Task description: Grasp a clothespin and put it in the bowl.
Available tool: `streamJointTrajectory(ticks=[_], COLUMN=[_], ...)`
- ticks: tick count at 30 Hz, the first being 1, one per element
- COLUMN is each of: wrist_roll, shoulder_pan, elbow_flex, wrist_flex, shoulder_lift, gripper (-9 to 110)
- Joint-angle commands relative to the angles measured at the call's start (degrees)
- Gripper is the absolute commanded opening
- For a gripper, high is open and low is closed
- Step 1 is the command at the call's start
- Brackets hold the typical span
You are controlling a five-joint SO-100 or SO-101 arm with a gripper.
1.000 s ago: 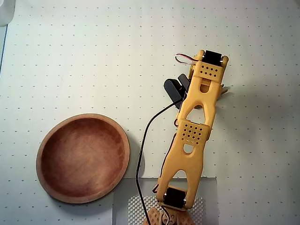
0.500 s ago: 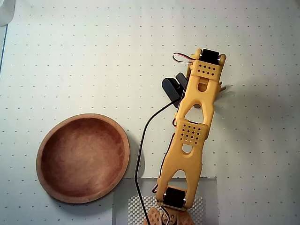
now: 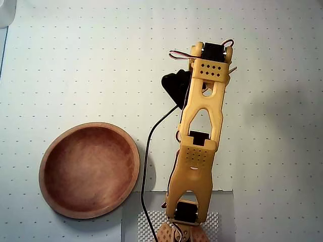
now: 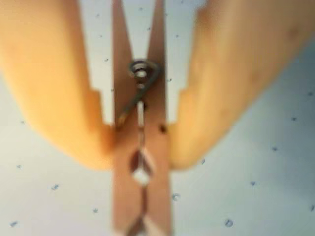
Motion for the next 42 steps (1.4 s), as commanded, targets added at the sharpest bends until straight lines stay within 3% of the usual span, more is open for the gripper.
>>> streamJointTrajectory(ticks=[1, 14, 25, 42], wrist_roll=[-1.4, -8.7, -28.9, -47.4], shoulder_pan=[-0.7, -0.4, -7.9, -18.6], elbow_flex=[2.9, 20.1, 36.7, 56.7], wrist_flex=[1.7, 1.8, 1.6, 1.6], shoulder_lift=[15.1, 38.1, 50.4, 65.3], gripper=[-3, -3, -3, -3])
